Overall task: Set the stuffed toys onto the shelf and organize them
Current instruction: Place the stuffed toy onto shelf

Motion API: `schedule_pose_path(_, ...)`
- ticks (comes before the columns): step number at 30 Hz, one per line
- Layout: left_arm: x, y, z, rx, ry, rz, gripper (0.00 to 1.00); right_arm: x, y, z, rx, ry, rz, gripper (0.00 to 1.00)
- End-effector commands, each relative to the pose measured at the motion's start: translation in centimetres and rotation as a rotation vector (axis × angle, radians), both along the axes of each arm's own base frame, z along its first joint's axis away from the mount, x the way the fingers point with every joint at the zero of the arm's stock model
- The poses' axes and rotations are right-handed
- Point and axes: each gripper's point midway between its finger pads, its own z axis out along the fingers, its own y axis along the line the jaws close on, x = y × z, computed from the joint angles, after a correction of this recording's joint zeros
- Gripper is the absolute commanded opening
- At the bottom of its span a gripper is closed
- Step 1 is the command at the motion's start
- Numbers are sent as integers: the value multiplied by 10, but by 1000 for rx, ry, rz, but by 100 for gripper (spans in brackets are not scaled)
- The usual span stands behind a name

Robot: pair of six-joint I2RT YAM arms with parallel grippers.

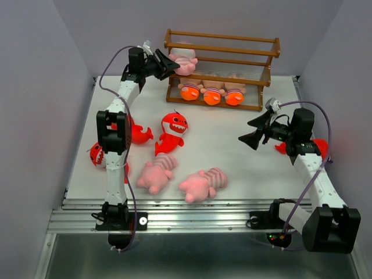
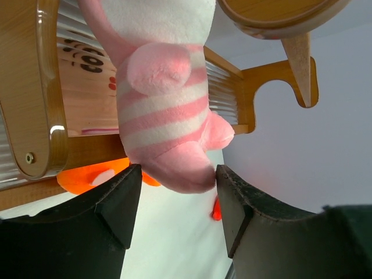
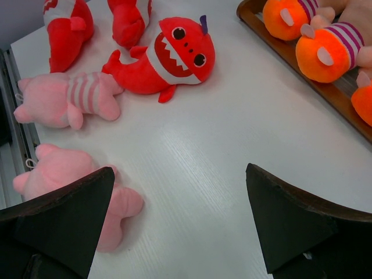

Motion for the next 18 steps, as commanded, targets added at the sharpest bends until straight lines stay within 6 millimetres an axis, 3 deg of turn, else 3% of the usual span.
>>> schedule_pose_path(1,1,-6,37,-3,-102,-1,62,2,-1,9,-6,-44,11,100)
schedule_pose_path(7,3,-6,40,-8,-111,-3,35,2,0,9,-4,-42,12,100)
schedule_pose_path(8,3,-7,41,-9,-114,-6,28,2,-1,9,-5,-44,12,100)
schedule_pose_path(9,2,-7,44,-11,-120,-13,14,2,-1,8,-5,-42,12,100)
schedule_pose_path(12,1,-8,44,-15,-122,-28,2,3,-1,8,-5,-41,11,100)
schedule_pose_path(18,-2,-4,42,-12,-126,-57,0,2,-1,9,-5,-44,12,100)
